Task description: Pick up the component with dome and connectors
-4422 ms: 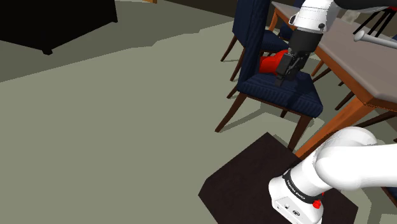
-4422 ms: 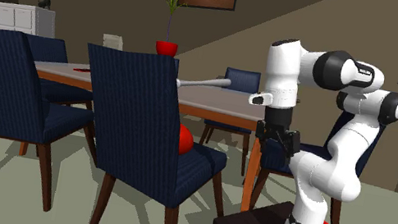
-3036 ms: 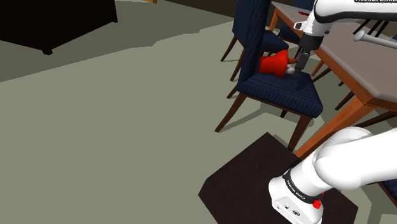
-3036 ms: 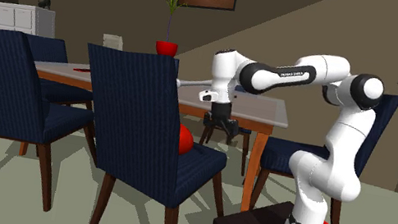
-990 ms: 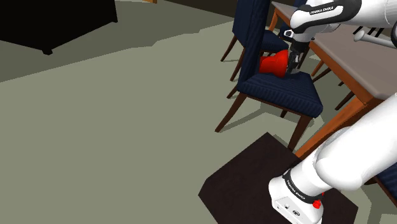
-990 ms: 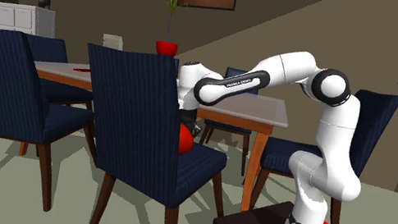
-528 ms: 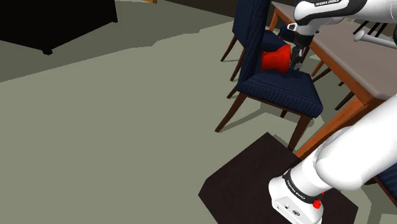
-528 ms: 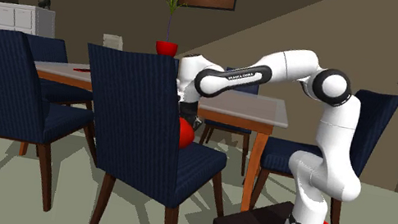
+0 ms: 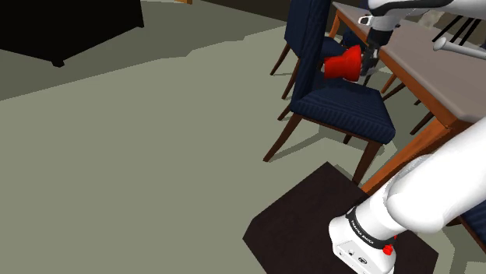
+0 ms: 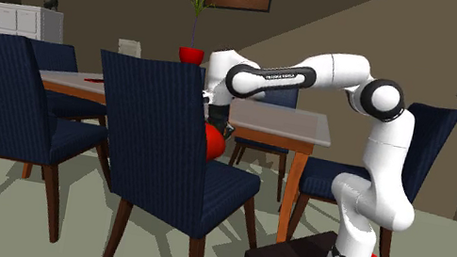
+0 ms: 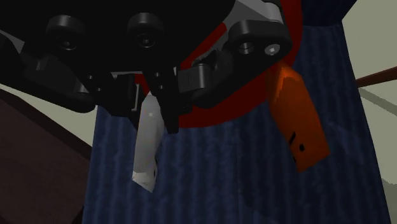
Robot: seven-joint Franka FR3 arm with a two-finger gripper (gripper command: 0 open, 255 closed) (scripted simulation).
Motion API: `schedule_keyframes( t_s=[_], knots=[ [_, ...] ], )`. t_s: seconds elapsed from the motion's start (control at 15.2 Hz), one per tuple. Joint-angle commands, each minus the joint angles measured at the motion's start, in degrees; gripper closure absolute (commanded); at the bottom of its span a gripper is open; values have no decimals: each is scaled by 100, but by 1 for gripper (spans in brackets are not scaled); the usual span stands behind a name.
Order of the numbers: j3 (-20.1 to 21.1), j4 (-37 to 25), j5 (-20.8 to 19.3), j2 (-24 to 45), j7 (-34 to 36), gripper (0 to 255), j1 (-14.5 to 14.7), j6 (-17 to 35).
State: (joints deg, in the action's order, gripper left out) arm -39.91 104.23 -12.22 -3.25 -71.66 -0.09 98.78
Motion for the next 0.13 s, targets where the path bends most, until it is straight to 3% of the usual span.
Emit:
schedule_keyframes(
  t_s=[0.0,0.07],
  knots=[
    [7,-87,5,-3,-7,255,5,-83],
    [6,-88,5,-2,-7,255,5,-83]
  ],
)
